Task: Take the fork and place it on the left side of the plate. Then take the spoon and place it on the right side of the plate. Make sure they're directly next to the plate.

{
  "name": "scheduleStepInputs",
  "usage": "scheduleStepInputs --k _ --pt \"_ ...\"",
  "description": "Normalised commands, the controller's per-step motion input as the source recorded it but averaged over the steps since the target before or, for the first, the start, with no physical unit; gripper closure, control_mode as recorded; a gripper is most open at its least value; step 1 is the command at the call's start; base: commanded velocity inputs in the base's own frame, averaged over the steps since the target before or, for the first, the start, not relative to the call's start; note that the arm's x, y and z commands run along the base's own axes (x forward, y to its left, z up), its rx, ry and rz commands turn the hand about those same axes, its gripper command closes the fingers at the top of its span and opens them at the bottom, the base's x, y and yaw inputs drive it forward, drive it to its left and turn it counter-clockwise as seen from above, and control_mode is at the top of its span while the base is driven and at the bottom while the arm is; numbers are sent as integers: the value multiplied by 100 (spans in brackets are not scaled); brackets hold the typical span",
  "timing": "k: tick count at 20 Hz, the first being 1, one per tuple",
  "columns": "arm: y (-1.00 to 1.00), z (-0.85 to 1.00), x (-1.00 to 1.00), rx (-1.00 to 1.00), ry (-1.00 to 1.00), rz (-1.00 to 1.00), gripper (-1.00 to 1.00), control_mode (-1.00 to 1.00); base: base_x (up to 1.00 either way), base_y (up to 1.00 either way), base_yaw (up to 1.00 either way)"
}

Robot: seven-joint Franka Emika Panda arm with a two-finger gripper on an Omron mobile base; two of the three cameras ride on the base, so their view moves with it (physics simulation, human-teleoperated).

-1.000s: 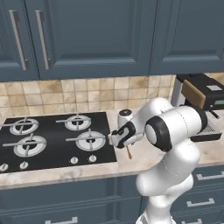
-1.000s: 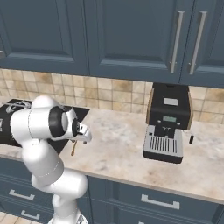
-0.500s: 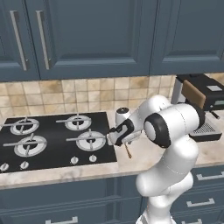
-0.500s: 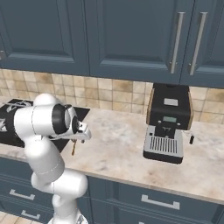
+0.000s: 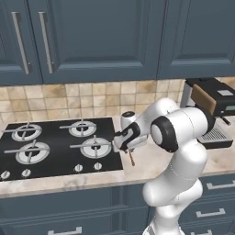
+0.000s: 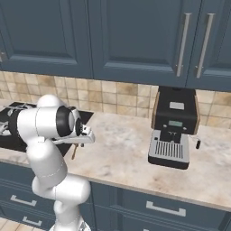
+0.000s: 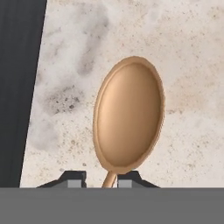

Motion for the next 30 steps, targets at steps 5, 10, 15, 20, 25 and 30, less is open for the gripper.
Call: scheduleStepInputs --k 5,10,15,20,25,30 --pt "-47 -41 -3 0 0 -4 100 -100 0 0 0" --pt "-45 -4 -12 0 -1 -7 100 -100 0 0 0" --pt "-27 24 -10 0 -2 -12 100 -100 0 0 0" --pt "-23 51 -10 3 0 -16 100 -100 0 0 0" --pt "-20 79 -29 3 0 -18 100 -100 0 0 0" --pt "-41 50 -74 1 0 -15 100 -100 0 0 0"
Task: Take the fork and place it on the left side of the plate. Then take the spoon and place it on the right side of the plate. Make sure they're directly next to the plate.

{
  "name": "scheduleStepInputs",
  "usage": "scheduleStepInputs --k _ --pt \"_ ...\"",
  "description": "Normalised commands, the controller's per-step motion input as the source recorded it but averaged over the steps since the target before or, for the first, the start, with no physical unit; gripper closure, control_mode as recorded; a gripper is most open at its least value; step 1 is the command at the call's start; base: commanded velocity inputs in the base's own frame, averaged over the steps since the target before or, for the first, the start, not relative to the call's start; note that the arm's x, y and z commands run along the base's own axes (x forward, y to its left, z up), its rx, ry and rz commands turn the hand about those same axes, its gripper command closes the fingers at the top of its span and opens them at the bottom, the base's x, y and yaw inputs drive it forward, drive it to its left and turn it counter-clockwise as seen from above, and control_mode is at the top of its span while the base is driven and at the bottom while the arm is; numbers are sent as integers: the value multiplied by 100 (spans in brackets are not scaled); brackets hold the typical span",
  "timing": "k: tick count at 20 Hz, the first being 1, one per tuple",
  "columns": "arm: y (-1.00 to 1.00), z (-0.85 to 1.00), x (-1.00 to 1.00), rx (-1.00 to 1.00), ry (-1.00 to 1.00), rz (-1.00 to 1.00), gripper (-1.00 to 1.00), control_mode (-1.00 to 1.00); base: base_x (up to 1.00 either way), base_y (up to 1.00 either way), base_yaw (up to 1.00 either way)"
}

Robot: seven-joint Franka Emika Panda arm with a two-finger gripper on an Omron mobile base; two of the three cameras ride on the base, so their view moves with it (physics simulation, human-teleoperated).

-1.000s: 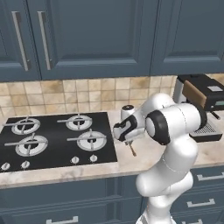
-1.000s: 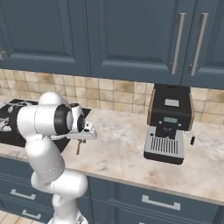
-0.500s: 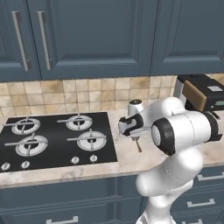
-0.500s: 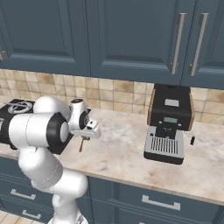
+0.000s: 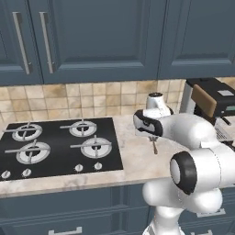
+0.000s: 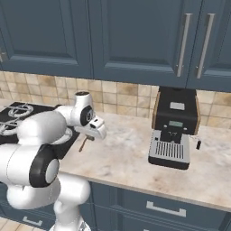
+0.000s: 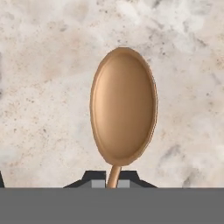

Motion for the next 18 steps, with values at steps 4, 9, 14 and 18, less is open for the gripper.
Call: scheduleStepInputs --k 4,9,14,18 --pt "-43 34 -94 1 -2 -6 100 -100 0 0 0" --pt "-23 33 -100 0 -2 0 100 -100 0 0 0" --pt "0 34 -83 0 -3 5 100 -100 0 0 0" --pt "0 24 -75 0 -15 5 100 -100 0 0 0"
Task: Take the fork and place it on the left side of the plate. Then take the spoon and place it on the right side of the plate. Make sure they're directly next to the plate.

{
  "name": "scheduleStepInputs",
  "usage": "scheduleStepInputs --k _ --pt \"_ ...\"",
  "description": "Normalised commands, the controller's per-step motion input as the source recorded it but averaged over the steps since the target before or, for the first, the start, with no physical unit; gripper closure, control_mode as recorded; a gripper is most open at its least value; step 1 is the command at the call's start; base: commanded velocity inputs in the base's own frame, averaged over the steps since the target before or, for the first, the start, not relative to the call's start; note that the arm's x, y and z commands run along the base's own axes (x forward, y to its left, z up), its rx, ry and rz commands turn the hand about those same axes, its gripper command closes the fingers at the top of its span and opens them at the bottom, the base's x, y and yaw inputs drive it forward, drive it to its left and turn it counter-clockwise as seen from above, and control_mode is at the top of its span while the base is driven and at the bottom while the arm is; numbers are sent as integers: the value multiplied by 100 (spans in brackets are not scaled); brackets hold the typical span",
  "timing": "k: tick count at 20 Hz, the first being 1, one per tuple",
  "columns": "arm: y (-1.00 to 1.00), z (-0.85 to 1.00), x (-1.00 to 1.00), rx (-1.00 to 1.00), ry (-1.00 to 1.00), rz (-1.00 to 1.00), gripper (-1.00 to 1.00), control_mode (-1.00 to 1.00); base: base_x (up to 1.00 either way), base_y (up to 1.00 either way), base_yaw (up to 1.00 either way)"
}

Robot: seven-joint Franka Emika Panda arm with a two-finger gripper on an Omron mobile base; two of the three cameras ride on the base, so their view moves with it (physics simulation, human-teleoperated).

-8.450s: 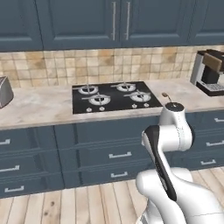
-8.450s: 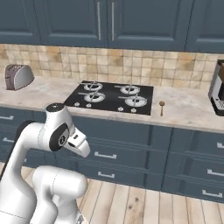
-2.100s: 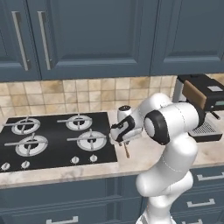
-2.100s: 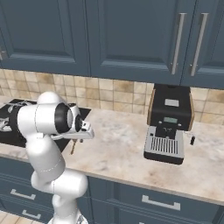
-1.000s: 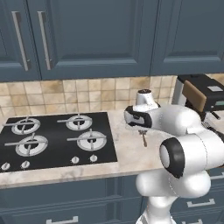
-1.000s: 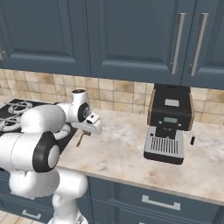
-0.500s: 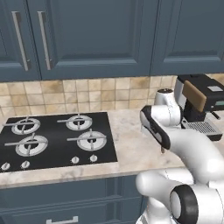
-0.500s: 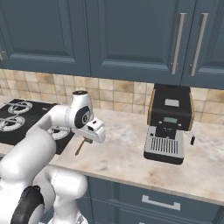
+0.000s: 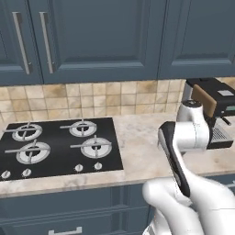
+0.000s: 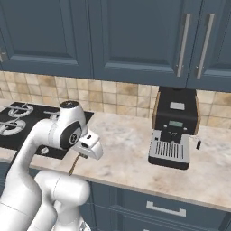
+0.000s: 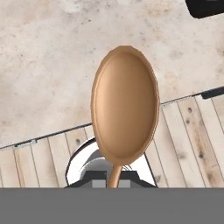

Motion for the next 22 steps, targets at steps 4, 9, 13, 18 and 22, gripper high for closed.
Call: scheduleStepInputs --k 4,9,13,18,22 --pt "0 6 -36 0 -17 2 100 -100 0 0 0" --pt "0 0 -20 0 -11 3 100 -100 0 0 0" --pt "0 0 -16 0 -7 4 100 -100 0 0 0" --pt "0 0 -8 0 -3 3 100 100 -10 0 3" --pt "0 0 0 0 0 0 100 100 -44 0 15"
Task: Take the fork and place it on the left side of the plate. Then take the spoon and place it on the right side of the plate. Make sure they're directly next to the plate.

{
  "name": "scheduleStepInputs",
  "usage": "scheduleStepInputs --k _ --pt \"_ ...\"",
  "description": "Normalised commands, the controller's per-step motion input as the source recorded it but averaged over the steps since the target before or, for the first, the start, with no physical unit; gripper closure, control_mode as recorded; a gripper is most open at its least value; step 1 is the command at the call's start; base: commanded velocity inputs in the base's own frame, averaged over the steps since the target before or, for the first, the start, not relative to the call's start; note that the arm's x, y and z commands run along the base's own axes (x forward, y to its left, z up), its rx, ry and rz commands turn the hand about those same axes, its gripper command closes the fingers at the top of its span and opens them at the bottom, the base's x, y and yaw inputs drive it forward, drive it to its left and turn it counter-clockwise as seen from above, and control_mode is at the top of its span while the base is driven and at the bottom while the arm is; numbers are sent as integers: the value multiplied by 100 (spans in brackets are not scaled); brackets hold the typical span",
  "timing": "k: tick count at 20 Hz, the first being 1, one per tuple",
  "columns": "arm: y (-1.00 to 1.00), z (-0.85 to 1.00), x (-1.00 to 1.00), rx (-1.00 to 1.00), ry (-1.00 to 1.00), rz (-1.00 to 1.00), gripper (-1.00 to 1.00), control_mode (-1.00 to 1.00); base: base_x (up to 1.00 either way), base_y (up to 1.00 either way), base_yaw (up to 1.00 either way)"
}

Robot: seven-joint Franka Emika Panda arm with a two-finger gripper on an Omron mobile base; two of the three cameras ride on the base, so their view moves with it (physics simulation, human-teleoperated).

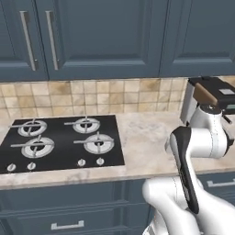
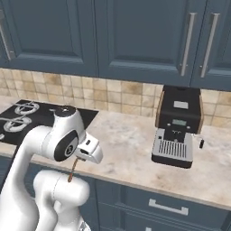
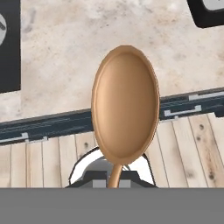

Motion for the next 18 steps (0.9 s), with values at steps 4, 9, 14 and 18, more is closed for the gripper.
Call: scheduleStepInputs --k 4,9,14,18 --pt "0 0 0 0 0 0 100 100 -58 0 21" --pt "0 0 0 0 0 0 100 100 -63 0 25" --pt "0 0 0 0 0 0 100 100 -58 -25 34" --pt "0 0 0 0 0 0 100 100 -60 -51 32"
